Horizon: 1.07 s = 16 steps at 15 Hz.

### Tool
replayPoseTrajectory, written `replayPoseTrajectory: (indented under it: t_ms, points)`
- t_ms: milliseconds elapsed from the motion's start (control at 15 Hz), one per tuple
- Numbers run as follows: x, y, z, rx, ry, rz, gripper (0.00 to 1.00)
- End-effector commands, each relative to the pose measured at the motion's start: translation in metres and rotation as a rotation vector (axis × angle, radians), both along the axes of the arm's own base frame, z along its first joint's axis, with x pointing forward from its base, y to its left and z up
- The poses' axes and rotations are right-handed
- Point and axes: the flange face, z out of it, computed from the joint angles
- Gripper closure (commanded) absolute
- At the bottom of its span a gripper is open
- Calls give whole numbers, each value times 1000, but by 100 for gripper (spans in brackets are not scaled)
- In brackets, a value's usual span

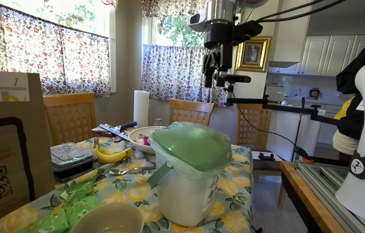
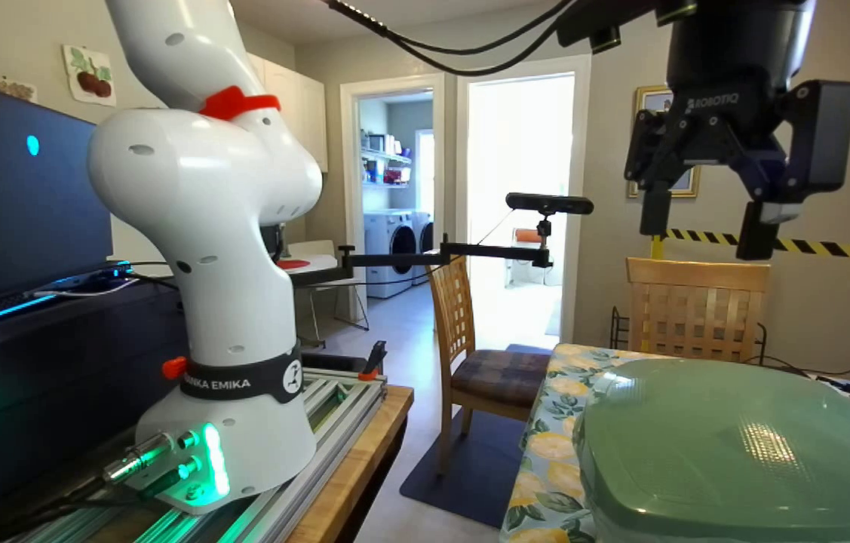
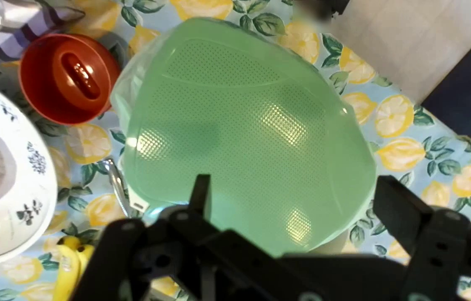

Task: Close the bin completely

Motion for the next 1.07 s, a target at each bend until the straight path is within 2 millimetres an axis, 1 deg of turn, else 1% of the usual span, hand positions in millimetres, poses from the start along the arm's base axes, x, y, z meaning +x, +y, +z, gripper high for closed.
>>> replayPoseTrajectory:
  t_ms: [0,267,333,533,733,1000]
  points:
    - [-11,3,14,-12,-36,-196,0]
    - [-17,6,24,-38,-54,-403,0]
    - [-18,7,25,-45,-48,-423,0]
    - [-26,13,26,-51,-17,-426,0]
    - [-32,20,27,-45,13,-376,0]
    - [-36,24,30,-47,24,-360,0]
